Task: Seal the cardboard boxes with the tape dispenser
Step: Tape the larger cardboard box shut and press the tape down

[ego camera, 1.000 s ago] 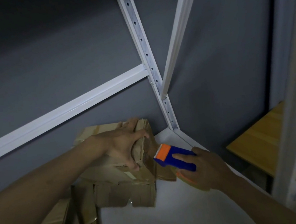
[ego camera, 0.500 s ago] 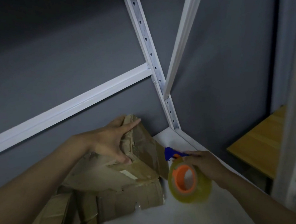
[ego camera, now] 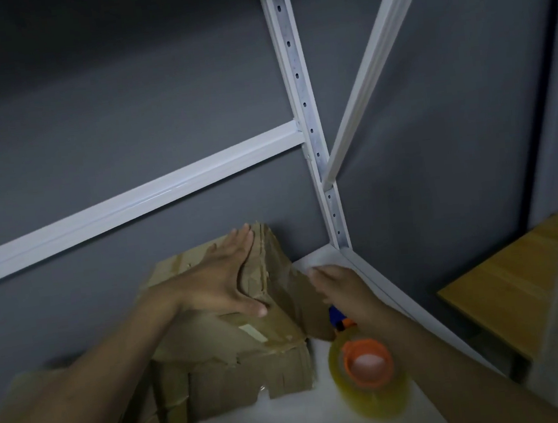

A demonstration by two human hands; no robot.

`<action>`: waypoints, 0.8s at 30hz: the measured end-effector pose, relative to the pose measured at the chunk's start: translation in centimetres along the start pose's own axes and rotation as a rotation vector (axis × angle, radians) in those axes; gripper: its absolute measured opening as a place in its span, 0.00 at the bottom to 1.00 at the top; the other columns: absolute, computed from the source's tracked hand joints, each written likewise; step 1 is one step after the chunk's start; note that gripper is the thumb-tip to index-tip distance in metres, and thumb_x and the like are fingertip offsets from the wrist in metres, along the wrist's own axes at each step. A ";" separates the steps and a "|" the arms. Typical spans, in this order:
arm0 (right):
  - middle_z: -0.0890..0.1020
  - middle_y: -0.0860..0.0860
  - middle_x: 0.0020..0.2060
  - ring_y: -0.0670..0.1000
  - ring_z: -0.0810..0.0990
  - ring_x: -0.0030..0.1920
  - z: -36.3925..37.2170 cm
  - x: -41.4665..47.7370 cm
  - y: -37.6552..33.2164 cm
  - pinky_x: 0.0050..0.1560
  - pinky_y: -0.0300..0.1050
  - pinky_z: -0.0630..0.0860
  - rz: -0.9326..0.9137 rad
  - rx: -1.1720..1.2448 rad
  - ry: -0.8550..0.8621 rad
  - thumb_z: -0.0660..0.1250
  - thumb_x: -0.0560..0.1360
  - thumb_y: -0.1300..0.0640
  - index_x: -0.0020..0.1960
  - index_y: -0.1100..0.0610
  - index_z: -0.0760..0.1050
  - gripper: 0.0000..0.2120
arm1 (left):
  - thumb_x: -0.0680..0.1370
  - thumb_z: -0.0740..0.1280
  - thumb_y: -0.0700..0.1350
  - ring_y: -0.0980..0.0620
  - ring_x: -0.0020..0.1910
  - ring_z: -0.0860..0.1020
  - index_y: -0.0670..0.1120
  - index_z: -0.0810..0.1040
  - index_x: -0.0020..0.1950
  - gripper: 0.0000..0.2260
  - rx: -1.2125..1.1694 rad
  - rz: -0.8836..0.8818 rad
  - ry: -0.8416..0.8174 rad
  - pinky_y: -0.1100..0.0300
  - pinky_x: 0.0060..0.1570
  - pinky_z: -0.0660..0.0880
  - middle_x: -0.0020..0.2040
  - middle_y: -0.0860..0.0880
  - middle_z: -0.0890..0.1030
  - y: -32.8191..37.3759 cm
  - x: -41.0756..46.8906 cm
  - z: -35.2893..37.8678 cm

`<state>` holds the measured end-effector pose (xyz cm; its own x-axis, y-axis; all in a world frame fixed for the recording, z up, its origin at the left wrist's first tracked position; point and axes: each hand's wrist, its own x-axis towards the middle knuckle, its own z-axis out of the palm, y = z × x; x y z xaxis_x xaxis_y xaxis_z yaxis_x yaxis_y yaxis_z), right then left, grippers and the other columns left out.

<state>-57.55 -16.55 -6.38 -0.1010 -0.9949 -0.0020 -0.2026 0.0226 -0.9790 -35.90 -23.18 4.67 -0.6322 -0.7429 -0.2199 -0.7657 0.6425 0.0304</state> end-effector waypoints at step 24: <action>0.78 0.56 0.34 0.51 0.76 0.31 3.2 6.6 2.9 0.31 0.42 0.76 0.358 0.385 0.069 0.69 0.76 0.58 0.48 0.61 0.71 0.09 | 0.63 0.56 0.80 0.61 0.74 0.31 0.63 0.31 0.74 0.50 0.013 -0.075 -0.025 0.52 0.75 0.38 0.74 0.64 0.31 -2.0 2.6 6.0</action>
<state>-55.66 -23.33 -9.89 -0.1648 -0.9224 -0.3493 0.2269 0.3092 -0.9235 -35.24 -25.27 -1.81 -0.5696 -0.7844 -0.2455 -0.8092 0.5875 0.0005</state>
